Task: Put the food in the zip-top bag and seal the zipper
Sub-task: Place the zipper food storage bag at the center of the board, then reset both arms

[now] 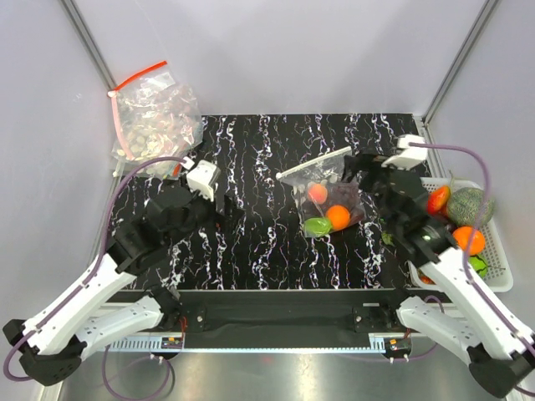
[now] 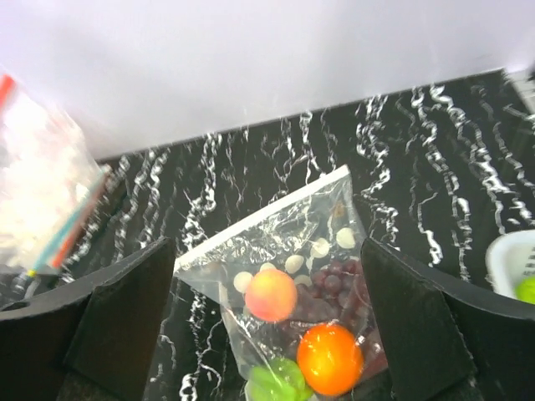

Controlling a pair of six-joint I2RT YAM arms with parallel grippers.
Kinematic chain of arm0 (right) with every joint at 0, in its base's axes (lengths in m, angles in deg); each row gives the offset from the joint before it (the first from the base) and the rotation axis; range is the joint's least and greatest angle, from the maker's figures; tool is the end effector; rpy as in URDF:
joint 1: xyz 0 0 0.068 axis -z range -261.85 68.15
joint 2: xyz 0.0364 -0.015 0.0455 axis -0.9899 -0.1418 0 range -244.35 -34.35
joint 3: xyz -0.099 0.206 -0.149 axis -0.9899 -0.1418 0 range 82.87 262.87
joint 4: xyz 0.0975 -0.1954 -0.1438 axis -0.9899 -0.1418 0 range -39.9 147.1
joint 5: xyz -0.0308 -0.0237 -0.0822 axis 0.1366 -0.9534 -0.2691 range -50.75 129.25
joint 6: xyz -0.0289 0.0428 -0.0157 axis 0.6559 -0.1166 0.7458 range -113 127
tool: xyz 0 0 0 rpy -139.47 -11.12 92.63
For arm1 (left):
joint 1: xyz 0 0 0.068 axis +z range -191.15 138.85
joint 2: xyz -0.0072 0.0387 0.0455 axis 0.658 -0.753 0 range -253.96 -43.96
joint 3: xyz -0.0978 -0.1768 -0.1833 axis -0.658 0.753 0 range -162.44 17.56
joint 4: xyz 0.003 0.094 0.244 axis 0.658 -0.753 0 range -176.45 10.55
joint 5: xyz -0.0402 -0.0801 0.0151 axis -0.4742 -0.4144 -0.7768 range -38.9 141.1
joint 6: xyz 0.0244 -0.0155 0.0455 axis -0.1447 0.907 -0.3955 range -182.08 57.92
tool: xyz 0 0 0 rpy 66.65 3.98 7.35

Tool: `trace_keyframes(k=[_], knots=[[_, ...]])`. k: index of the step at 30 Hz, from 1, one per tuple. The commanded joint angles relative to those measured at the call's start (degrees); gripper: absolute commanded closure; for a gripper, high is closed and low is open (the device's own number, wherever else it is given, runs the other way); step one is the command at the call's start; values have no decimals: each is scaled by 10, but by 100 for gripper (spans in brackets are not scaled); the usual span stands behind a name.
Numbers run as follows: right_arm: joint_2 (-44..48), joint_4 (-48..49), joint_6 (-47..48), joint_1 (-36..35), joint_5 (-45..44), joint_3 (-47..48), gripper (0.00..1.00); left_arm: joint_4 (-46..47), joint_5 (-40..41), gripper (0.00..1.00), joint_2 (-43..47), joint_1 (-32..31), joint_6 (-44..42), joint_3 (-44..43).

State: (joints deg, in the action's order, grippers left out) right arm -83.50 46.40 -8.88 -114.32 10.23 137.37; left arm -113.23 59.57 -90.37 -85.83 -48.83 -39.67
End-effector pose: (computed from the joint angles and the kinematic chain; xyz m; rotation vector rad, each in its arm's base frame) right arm 0.1699 0.0877 0.3860 0.1435 1.6507 0.2208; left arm 0.1231 -0.1144 0.3670 0.4474 1.9524 -0.5122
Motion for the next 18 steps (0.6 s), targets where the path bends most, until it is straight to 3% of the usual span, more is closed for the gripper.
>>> trace_keyframes(k=[1, 8, 18], knots=[[71, -113, -34, 2, -45, 68, 0, 2, 30, 1, 44, 2, 11, 2], [213, -261, -71, 1, -31, 70, 0, -37, 88, 1, 166, 2, 34, 33], [262, -440, -130, 1, -47, 49, 0, -48, 101, 1, 262, 3, 26, 132]])
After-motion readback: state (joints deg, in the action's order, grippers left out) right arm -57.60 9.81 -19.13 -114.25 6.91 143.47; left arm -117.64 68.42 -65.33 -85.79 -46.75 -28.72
